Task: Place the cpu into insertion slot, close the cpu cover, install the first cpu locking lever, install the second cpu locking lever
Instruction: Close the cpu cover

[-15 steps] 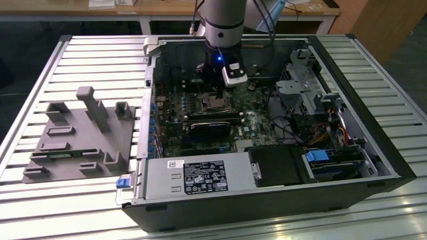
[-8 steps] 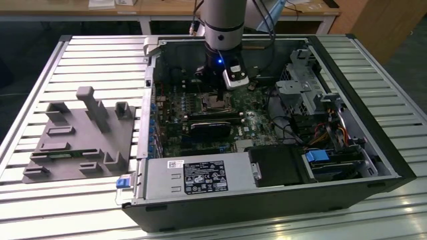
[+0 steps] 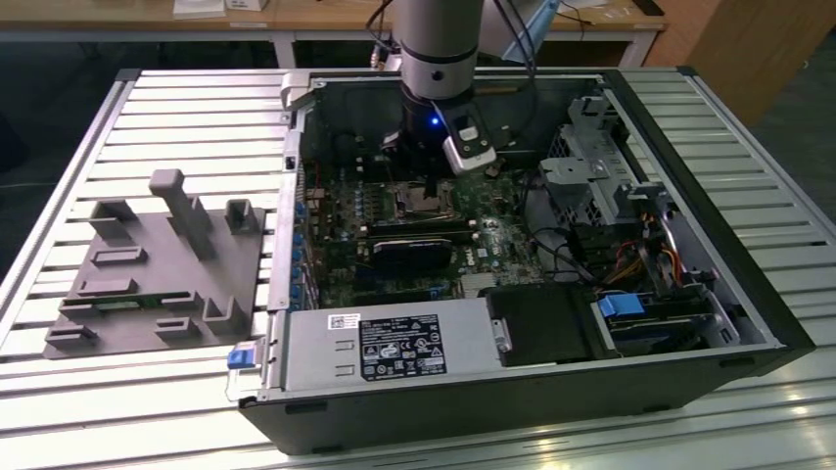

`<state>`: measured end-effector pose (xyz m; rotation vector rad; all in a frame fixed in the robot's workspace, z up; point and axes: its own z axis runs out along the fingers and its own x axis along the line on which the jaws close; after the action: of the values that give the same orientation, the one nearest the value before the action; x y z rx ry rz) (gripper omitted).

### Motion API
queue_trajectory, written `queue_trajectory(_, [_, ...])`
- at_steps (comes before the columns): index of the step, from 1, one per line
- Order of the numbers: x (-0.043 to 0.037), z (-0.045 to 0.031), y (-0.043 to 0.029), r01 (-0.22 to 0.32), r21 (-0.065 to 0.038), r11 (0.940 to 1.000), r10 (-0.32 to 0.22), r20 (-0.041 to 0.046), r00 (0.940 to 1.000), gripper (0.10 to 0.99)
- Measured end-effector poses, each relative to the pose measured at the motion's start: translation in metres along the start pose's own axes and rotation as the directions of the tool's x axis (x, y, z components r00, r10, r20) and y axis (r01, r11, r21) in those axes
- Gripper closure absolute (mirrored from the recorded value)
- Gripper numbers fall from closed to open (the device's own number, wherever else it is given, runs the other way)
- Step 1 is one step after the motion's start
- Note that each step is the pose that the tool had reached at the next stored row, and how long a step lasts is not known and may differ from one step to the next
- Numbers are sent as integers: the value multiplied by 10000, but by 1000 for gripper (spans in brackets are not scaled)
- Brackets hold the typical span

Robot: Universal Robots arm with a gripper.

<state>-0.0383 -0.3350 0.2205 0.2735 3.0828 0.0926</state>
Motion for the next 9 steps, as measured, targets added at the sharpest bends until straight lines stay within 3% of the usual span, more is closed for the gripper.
queue_trajectory(3, [4,5,-1,445,-17,9990,-445,-28,9990,980])
queue_trajectory(9, [48,13,-9,478,-19,9989,-478,-29,9989,980])
